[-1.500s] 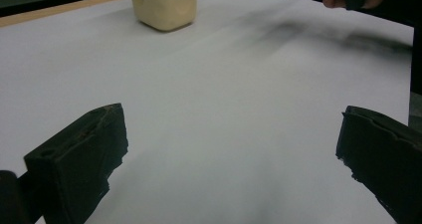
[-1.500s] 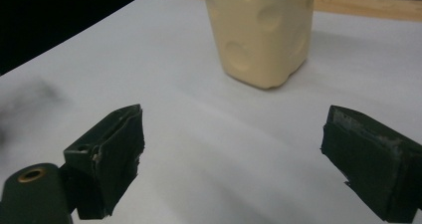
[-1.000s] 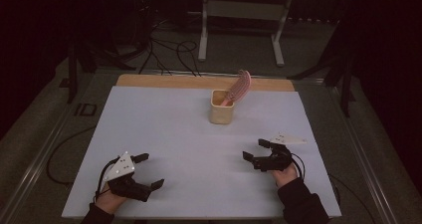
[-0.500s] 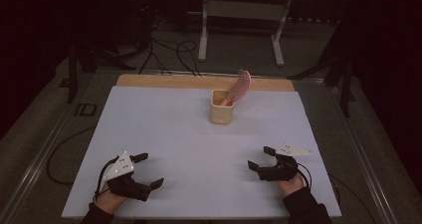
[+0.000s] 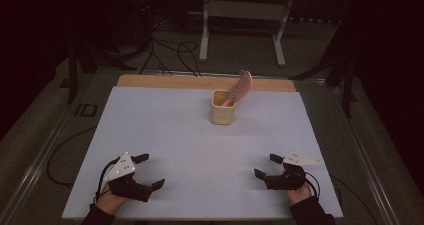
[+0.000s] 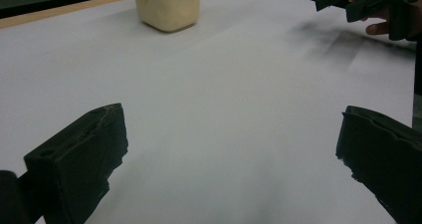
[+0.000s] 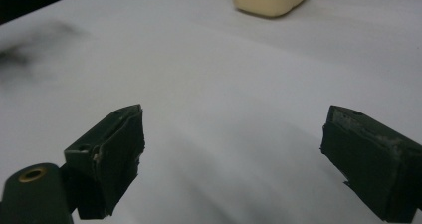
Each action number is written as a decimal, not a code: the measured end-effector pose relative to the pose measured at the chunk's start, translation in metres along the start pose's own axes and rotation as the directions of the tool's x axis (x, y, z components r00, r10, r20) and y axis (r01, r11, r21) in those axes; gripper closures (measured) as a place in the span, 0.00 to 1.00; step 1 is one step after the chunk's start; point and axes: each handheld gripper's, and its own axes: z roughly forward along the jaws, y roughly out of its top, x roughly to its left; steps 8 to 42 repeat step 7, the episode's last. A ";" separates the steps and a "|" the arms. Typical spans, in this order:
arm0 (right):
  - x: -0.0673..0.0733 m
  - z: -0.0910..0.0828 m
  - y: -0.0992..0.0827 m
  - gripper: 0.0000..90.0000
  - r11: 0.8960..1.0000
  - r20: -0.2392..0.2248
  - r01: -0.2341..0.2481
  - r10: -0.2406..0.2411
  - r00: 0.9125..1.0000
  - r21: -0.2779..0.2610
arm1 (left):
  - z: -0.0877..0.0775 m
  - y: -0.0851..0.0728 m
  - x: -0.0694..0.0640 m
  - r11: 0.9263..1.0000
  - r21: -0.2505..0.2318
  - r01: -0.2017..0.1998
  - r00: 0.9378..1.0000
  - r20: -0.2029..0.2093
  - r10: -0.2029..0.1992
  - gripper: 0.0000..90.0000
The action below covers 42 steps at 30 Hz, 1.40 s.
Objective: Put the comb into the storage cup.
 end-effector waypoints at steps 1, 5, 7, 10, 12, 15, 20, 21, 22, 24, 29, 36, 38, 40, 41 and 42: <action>0.000 0.000 -0.001 0.11 1.000 0.003 -0.001 0.001 1.000 0.001 | 0.000 0.000 0.000 1.000 0.000 0.002 1.000 0.000 -0.002 0.00; -0.001 0.002 -0.001 0.12 1.000 0.006 -0.003 0.003 1.000 0.004 | 0.001 0.000 0.000 1.000 0.002 -0.001 1.000 0.001 0.001 0.00; -0.001 0.003 -0.001 0.12 1.000 0.005 -0.003 0.003 1.000 0.008 | 0.001 0.000 0.000 1.000 0.000 0.001 1.000 0.000 -0.001 0.00; -0.001 0.003 -0.001 0.12 1.000 0.005 -0.003 0.003 1.000 0.008 | 0.001 0.000 0.000 1.000 0.000 0.001 1.000 0.000 -0.001 0.00; -0.001 0.003 -0.001 0.12 1.000 0.005 -0.003 0.003 1.000 0.008 | 0.001 0.000 0.000 1.000 0.000 0.001 1.000 0.000 -0.001 0.00; -0.001 0.003 -0.001 0.12 1.000 0.005 -0.003 0.003 1.000 0.008 | 0.001 0.000 0.000 1.000 0.000 0.001 1.000 0.000 -0.001 0.00; -0.001 0.003 -0.001 0.12 1.000 0.005 -0.003 0.003 1.000 0.008 | 0.001 0.000 0.000 1.000 0.000 0.001 1.000 0.000 -0.001 0.00; -0.001 0.003 -0.001 0.12 1.000 0.005 -0.003 0.003 1.000 0.008 | 0.001 0.000 0.000 1.000 0.000 0.001 1.000 0.000 -0.001 0.00; -0.001 0.003 -0.001 0.12 1.000 0.005 -0.003 0.003 1.000 0.008 | 0.001 0.000 0.000 1.000 0.000 0.001 1.000 0.000 -0.001 0.00; -0.001 0.003 -0.001 0.12 1.000 0.005 -0.003 0.003 1.000 0.008 | 0.001 0.000 0.000 1.000 0.000 0.001 1.000 0.000 -0.001 0.00; -0.001 0.003 -0.001 0.12 1.000 0.005 -0.003 0.003 1.000 0.008 | 0.001 0.000 0.000 1.000 0.000 0.001 1.000 0.000 -0.001 0.00; -0.001 0.003 -0.001 0.12 1.000 0.005 -0.003 0.003 1.000 0.008 | 0.001 0.000 0.000 1.000 0.000 0.001 1.000 0.000 -0.001 0.00; -0.001 0.003 -0.001 0.12 1.000 0.005 -0.003 0.003 1.000 0.008 | 0.001 0.000 0.000 1.000 0.000 0.001 1.000 0.000 -0.001 0.00; -0.001 0.003 -0.001 0.12 1.000 0.005 -0.003 0.003 1.000 0.008 | 0.001 0.000 0.000 1.000 0.000 0.001 1.000 0.000 -0.001 0.00; -0.001 0.003 -0.001 0.12 1.000 0.005 -0.003 0.003 1.000 0.008 | 0.001 0.000 0.000 1.000 0.000 0.001 1.000 0.000 -0.001 0.00; -0.001 0.003 -0.001 0.12 1.000 0.005 -0.003 0.003 1.000 0.008 | 0.001 0.000 0.000 1.000 0.000 0.001 1.000 0.000 -0.001 0.00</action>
